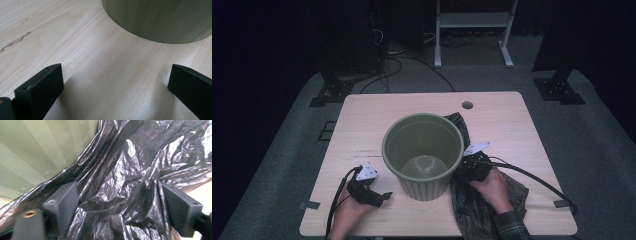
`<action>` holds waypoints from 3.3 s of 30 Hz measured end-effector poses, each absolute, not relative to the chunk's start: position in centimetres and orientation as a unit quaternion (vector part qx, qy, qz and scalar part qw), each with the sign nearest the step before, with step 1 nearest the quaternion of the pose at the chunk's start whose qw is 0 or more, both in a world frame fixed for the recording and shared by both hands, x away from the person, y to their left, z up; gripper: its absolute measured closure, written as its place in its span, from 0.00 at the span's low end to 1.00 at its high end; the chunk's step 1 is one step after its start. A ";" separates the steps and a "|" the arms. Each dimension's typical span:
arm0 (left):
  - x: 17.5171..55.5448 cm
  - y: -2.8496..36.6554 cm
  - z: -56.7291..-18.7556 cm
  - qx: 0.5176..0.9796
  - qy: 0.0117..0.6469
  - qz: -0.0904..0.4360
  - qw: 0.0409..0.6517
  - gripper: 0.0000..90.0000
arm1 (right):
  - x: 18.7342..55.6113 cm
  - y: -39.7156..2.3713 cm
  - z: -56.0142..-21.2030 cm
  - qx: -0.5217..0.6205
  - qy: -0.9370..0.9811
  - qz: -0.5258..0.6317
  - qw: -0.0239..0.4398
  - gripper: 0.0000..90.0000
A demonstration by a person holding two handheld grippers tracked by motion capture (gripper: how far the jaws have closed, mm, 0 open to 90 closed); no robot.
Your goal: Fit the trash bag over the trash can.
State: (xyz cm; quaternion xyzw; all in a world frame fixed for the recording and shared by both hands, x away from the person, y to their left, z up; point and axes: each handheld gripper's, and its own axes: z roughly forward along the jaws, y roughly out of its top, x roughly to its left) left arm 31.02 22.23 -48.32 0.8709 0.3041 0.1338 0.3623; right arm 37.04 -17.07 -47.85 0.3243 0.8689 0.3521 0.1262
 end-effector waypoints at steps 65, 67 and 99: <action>31.0 22.2 -48.3 0.871 0.303 0.134 0.362 0.00 | 32.9 -21.8 -36.1 0.249 0.835 0.489 0.049 0.99; 31.0 22.2 -48.3 0.871 0.303 0.134 0.362 0.00 | 32.7 -21.9 -35.6 0.244 0.832 0.495 0.048 0.99; 31.0 22.2 -48.3 0.871 0.304 0.134 0.363 0.00 | 31.4 -18.9 -28.1 0.153 0.833 0.530 0.040 0.99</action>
